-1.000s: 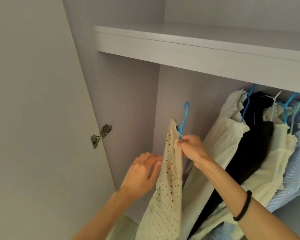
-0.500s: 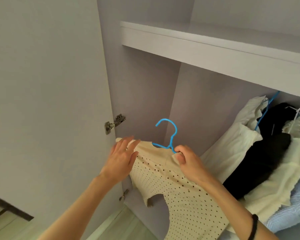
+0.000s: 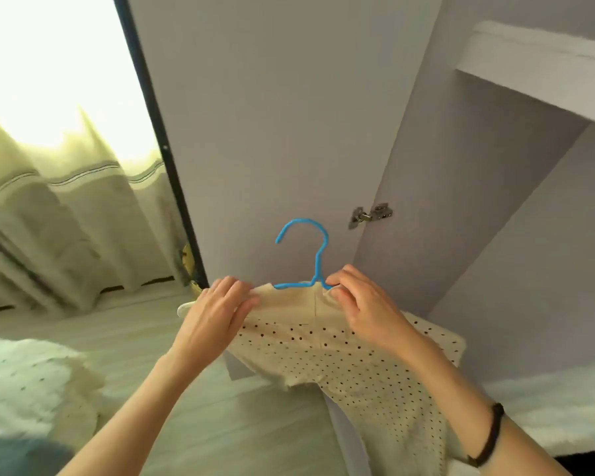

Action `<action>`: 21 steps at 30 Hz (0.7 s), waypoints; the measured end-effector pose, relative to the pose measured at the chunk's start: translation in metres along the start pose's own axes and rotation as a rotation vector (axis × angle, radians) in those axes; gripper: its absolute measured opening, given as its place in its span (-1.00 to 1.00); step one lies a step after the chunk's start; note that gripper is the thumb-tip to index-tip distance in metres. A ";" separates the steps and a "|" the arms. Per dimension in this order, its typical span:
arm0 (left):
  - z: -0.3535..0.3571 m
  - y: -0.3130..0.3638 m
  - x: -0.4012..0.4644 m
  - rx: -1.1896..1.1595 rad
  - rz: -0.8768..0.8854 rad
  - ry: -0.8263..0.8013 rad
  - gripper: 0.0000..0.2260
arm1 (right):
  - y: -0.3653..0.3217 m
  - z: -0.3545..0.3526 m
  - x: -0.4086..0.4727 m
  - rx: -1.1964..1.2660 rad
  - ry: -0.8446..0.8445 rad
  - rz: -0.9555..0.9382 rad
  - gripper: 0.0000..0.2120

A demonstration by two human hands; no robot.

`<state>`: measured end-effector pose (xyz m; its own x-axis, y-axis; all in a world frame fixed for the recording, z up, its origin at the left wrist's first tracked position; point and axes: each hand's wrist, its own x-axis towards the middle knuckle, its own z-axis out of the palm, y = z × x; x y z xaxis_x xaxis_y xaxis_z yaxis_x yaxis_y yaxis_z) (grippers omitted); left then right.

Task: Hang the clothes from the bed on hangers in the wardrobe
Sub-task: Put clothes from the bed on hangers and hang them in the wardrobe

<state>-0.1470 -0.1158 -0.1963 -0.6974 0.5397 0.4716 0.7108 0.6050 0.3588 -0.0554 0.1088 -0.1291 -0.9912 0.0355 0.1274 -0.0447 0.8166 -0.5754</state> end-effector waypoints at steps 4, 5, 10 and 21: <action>-0.043 -0.028 -0.055 0.061 -0.226 0.178 -0.69 | -0.047 0.045 0.034 -0.014 -0.052 -0.194 -0.85; -0.054 -0.036 -0.069 0.106 -0.269 0.212 -0.69 | -0.059 0.058 0.040 -0.024 -0.041 -0.254 -0.86; -0.116 -0.061 -0.144 0.275 -0.429 0.337 -0.68 | -0.129 0.124 0.064 0.031 0.000 -0.507 -0.79; -0.212 -0.076 -0.295 0.486 -0.995 0.606 -0.72 | -0.252 0.260 0.087 0.104 -0.311 -0.694 -0.77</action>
<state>0.0246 -0.4448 -0.1923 -0.6650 -0.5484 0.5070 -0.2933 0.8161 0.4980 -0.1630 -0.2442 -0.1831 -0.7202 -0.6420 0.2629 -0.6658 0.5332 -0.5219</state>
